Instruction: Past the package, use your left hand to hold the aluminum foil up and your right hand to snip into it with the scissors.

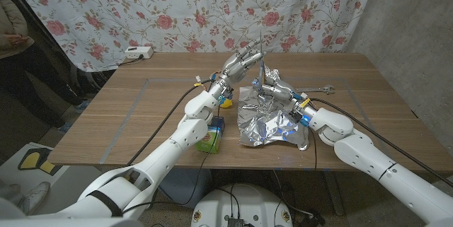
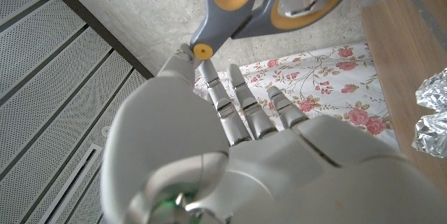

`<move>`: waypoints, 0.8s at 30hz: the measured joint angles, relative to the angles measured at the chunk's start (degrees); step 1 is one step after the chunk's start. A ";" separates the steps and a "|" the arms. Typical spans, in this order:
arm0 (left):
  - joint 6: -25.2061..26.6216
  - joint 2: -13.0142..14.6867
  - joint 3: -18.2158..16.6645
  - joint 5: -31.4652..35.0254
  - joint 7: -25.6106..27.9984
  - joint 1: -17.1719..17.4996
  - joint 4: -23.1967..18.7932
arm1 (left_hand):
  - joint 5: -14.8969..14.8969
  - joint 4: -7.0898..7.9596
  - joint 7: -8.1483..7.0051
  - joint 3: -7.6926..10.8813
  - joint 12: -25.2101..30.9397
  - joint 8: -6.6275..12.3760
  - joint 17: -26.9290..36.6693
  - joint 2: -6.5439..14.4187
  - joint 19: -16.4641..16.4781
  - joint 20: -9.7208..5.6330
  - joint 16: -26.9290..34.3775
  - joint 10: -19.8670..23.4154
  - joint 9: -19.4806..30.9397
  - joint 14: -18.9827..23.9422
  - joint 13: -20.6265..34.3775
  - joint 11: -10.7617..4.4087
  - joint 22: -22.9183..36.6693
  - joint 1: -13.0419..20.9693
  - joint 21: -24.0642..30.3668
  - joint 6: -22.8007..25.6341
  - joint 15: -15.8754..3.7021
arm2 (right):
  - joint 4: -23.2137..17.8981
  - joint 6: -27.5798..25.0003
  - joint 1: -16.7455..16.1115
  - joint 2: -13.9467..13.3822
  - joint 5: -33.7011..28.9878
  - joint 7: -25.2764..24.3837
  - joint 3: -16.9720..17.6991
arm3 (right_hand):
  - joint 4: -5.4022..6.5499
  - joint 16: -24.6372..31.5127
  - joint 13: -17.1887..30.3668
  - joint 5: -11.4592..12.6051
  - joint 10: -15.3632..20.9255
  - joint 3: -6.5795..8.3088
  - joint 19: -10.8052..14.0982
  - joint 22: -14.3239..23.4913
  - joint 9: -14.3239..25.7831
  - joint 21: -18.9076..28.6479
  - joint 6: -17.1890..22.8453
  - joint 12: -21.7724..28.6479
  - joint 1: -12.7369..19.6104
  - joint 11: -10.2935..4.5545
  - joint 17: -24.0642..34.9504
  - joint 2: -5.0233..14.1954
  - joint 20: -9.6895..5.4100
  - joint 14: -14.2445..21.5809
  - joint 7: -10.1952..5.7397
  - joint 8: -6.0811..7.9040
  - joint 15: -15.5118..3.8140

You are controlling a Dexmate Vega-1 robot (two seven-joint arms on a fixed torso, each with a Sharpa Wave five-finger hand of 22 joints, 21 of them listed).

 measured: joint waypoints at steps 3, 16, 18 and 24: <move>0.01 0.13 -0.12 0.10 0.31 0.08 -0.15 | 0.00 0.00 0.00 0.00 0.00 0.00 0.00 0.06 0.00 0.00 0.00 0.01 0.00 -0.02 0.00 -0.01 0.00 0.08 0.00 0.00 -0.03 | -0.25 -0.37 -0.14 -0.28 0.59 0.37 0.16 | 0.14 0.45 0.00 0.34 0.12 0.41 0.30 -0.36 0.06 0.50 0.14 0.22 0.00 0.08 0.00 0.00 -0.30 0.31 0.14 0.01 -0.11; 0.12 0.61 -0.43 0.33 0.98 -0.09 -0.21 | -0.23 -0.08 0.00 -0.09 -0.01 0.00 0.53 0.22 0.00 0.00 0.21 0.42 0.00 -0.03 0.45 -0.40 0.00 0.37 0.00 0.00 -0.03 | -1.22 -3.65 -0.26 -1.57 3.14 1.77 0.49 | 0.15 0.89 -0.80 1.88 0.82 1.43 0.29 -2.17 0.33 2.95 0.23 1.10 -0.63 0.20 -0.27 -0.62 -0.29 0.38 0.23 0.10 -0.17; 0.48 0.68 -0.44 0.34 1.10 -0.19 -0.17 | -0.23 -0.09 0.00 -0.09 -0.01 0.00 0.53 0.23 0.00 0.00 0.21 0.42 0.00 -0.03 0.46 -0.40 0.00 0.36 0.00 0.00 -0.03 | -1.65 -4.38 -0.26 -1.86 3.84 1.84 0.55 | 0.15 0.89 -1.16 1.89 0.83 1.43 0.29 -2.48 0.33 3.15 0.23 1.04 -0.63 0.20 -0.27 -0.62 -0.29 0.38 0.23 0.10 -0.17; 1.12 0.98 -0.43 0.49 1.41 -0.55 -0.13 | -0.23 -0.08 0.00 -0.24 -0.01 -0.14 0.79 0.37 0.00 0.00 0.20 0.42 0.00 -0.03 0.40 -0.40 0.00 0.21 0.00 0.00 -0.03 | -2.32 -6.02 -0.80 -2.08 5.57 1.86 1.01 | 0.09 1.30 -0.81 2.51 0.83 2.14 0.29 -3.86 0.36 4.72 -0.14 0.70 -0.69 0.20 -0.26 -0.67 -0.28 0.38 0.61 0.11 -0.17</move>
